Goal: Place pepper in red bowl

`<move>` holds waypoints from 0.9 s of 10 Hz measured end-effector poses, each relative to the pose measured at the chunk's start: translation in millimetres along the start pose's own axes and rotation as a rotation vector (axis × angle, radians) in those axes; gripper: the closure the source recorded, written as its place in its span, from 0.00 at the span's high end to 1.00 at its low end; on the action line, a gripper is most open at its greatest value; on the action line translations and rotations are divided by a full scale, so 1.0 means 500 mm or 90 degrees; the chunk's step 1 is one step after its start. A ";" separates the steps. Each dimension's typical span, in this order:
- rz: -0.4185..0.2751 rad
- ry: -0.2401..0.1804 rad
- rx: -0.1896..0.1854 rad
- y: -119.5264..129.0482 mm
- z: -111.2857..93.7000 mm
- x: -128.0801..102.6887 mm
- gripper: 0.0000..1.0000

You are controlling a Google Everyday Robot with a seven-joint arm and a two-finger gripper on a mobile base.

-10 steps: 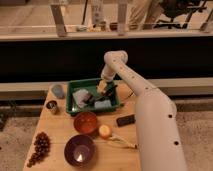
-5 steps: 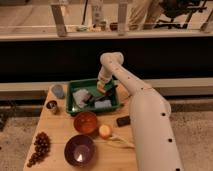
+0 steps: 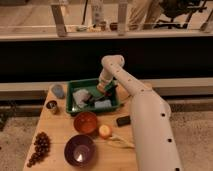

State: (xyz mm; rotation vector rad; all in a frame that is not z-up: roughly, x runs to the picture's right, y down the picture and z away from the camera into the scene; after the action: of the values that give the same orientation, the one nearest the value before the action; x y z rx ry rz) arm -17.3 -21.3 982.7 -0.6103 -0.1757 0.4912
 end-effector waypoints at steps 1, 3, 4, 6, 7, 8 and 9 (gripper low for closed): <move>-0.001 0.000 -0.002 -0.001 0.004 0.006 0.63; -0.002 0.001 -0.005 -0.004 0.004 0.012 0.74; -0.002 0.003 -0.009 -0.005 0.007 0.013 0.74; -0.004 0.006 -0.013 -0.008 0.014 0.015 0.74; -0.004 0.007 -0.014 -0.010 0.017 0.016 0.74; -0.005 0.008 -0.016 -0.012 0.024 0.018 0.74; -0.006 0.009 -0.017 -0.014 0.030 0.019 0.72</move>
State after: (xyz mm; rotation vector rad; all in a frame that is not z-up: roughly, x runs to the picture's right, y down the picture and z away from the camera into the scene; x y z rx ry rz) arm -10.5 -14.2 999.1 -0.6381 -0.1723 0.4754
